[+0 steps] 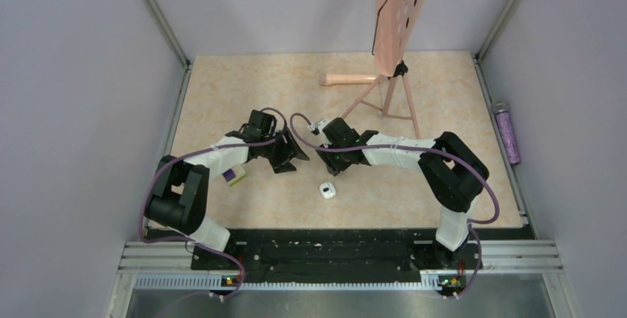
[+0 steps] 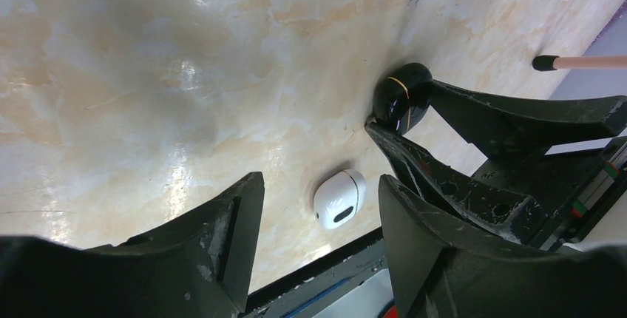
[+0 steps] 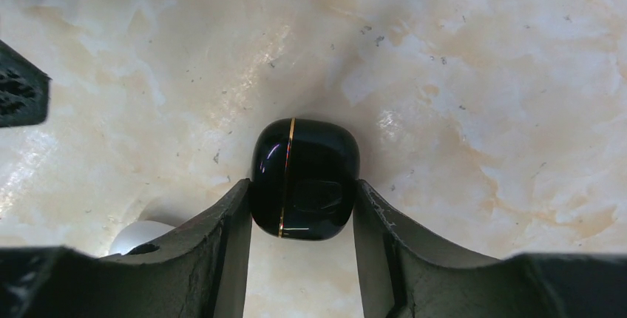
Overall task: Insert the wireless bluetooth earbuds into the charging case
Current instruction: Pick up the left earbud from the center of the board, then pass from the right arm to the left
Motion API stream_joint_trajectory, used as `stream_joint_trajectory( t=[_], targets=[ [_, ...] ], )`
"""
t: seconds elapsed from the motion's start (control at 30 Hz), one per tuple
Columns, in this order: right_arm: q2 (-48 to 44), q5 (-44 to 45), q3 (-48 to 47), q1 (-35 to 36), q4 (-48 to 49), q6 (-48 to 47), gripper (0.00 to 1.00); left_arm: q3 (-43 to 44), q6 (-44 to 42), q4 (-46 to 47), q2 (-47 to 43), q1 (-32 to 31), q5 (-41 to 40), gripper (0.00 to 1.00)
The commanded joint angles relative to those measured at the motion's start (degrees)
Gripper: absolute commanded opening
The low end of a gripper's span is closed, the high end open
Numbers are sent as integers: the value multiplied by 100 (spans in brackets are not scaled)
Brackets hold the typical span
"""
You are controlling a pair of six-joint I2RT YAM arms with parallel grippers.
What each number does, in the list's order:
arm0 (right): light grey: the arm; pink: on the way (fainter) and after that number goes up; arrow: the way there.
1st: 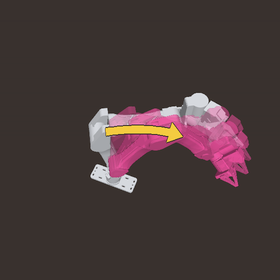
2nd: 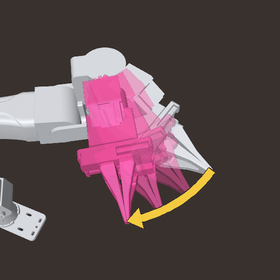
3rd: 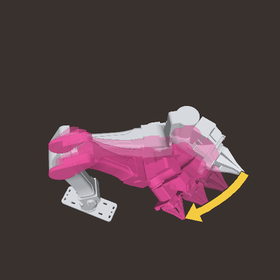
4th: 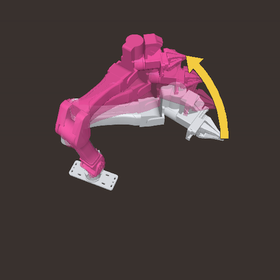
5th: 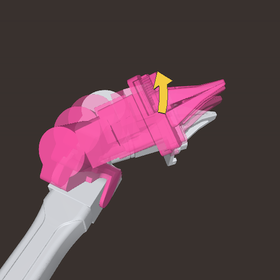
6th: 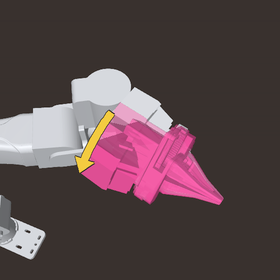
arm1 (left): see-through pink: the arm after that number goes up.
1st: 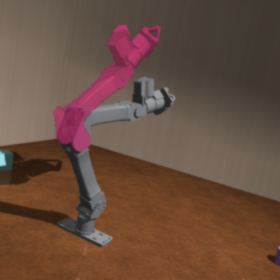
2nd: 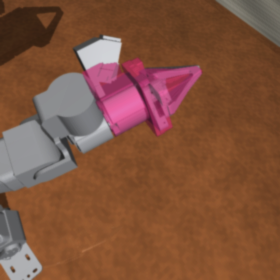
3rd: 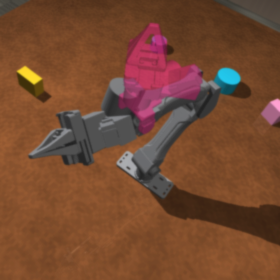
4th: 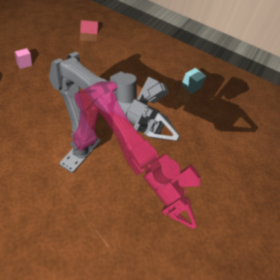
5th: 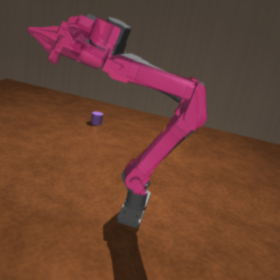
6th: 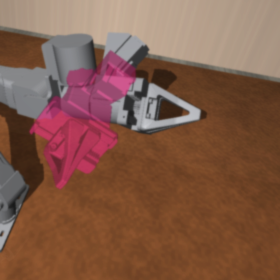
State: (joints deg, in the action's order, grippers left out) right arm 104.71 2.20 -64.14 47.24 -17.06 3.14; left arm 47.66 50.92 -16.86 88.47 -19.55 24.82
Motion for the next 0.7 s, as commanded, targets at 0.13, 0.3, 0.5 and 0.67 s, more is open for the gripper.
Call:
stream_joint_trajectory(
  t=[0.13, 0.3, 0.5, 0.67],
  targets=[
    [-561, -667, 295, 98, 430, 623, 32, -316, 396, 1281, -9, 32, 901, 72],
    [-827, -1004, 513, 86, 776, 988, 31, -734, 797, 2334, 67, 22, 1438, 77],
    [-985, -1308, 603, 77, 1024, 1263, 31, -1027, 1176, 2984, 231, 22, 1727, 68],
    [-1013, -1377, 597, 75, 1115, 1364, 32, -1150, 1347, 3443, 351, 8, 2021, 62]
  ],
)
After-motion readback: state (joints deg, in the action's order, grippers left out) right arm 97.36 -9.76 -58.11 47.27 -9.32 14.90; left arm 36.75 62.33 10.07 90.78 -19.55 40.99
